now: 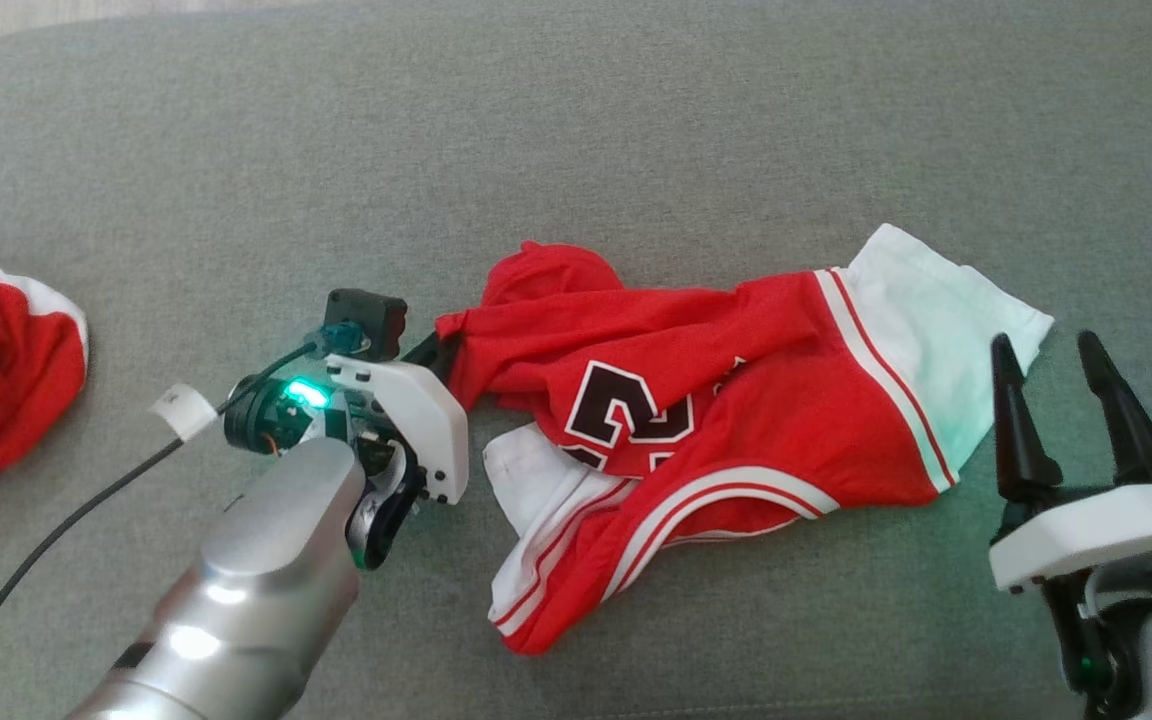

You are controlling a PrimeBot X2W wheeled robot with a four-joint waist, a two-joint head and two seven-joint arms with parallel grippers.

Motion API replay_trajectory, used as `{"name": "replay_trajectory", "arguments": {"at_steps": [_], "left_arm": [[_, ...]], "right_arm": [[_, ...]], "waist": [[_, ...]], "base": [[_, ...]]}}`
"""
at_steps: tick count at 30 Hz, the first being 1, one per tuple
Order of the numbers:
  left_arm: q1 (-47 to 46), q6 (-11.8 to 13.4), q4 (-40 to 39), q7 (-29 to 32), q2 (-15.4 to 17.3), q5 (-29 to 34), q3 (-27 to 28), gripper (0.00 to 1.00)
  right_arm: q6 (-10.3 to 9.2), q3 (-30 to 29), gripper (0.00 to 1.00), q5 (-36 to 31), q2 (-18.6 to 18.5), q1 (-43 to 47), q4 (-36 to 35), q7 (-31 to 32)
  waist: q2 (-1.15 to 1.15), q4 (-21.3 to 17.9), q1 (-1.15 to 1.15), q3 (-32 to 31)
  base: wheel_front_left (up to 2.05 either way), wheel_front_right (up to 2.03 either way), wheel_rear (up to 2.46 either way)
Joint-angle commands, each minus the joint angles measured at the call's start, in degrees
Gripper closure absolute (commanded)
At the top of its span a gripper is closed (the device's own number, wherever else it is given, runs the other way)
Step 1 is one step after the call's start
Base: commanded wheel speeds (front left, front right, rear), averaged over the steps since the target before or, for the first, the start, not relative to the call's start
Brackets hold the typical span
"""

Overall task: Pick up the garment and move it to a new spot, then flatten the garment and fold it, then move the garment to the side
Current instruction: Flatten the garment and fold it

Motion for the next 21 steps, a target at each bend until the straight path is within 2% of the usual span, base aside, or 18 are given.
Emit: {"name": "replay_trajectory", "arguments": {"at_steps": [1,4,13,21], "left_arm": [[-1.53,0.09,-0.68,-0.77,1.01,0.31,1.14,1.00],[-1.65,0.57,-1.37,-2.29,1.44,0.75,1.24,1.00],[-1.20,2.65,-8.12,-5.88,3.06,2.06,1.48,1.00],[-0.11,4.30,-14.57,-7.02,4.46,2.59,1.60,1.00]], "right_arm": [[-0.04,0.70,0.00,-0.24,-0.30,-2.24,-1.40,0.15],[-0.04,-0.78,0.00,-0.54,-0.87,-2.77,2.02,0.76],[-0.04,-3.16,0.00,1.87,-6.66,-7.95,15.88,0.71],[-0.04,-3.42,0.00,2.14,-10.47,-14.00,26.66,5.62]], "waist": [[0.00,0.11,0.00,-0.03],[0.00,0.51,0.00,-0.06],[0.00,2.86,0.00,1.30],[0.00,4.62,0.00,2.66]], "base": [[0.00,0.00,0.00],[0.00,0.00,0.00],[0.00,0.00,0.00],[0.00,0.00,0.00]]}}
